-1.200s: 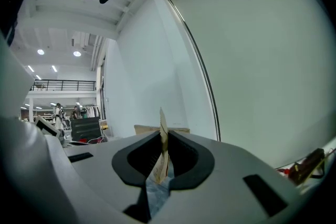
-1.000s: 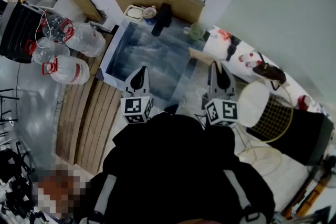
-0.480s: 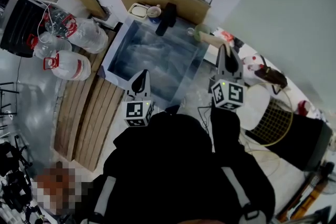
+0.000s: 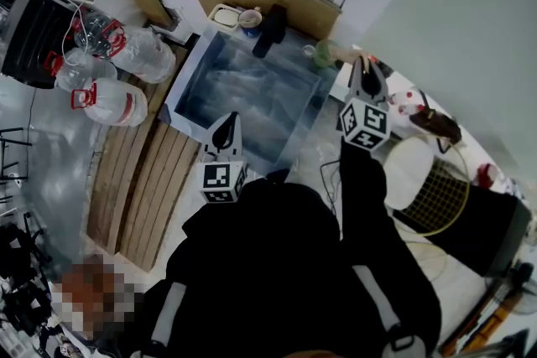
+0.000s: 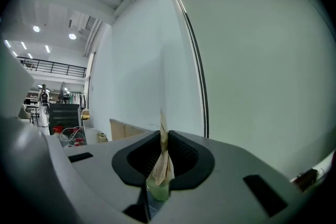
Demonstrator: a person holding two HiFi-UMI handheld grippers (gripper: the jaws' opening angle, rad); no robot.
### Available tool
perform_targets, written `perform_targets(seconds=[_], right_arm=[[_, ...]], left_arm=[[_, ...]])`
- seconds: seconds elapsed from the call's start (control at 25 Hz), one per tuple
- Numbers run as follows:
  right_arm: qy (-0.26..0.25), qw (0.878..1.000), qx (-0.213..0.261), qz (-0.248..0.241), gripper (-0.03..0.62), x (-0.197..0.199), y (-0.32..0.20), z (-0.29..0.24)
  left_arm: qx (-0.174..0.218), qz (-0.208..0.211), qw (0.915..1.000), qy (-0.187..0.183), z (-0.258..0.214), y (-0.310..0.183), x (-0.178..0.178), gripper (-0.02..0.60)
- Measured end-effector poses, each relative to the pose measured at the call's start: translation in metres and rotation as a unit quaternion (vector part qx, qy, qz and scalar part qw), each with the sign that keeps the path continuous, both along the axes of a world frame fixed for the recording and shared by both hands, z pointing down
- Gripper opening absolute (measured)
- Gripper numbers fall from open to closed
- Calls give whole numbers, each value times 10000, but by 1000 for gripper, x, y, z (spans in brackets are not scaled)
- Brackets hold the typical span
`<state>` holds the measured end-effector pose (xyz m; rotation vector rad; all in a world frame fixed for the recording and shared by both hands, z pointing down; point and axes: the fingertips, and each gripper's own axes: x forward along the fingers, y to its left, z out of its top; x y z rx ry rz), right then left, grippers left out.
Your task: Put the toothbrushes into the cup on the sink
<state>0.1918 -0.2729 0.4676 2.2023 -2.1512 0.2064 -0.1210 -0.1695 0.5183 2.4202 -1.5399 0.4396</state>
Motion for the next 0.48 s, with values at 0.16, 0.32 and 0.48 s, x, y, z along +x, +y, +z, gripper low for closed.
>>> perform_targets(seconds=[0.16, 0.32, 0.48], right_arm=[[10, 9999, -148, 15, 38, -2, -11, 14], [-17, 9995, -303, 84, 38, 0, -23, 31], [-56, 9986, -518, 126, 38, 1, -30, 48]], left_arm=[[24, 40, 10000, -51, 0, 0, 1, 2], [11, -19, 10000, -69, 2, 0, -5, 2], [-17, -95, 9999, -78, 4, 0, -11, 2]])
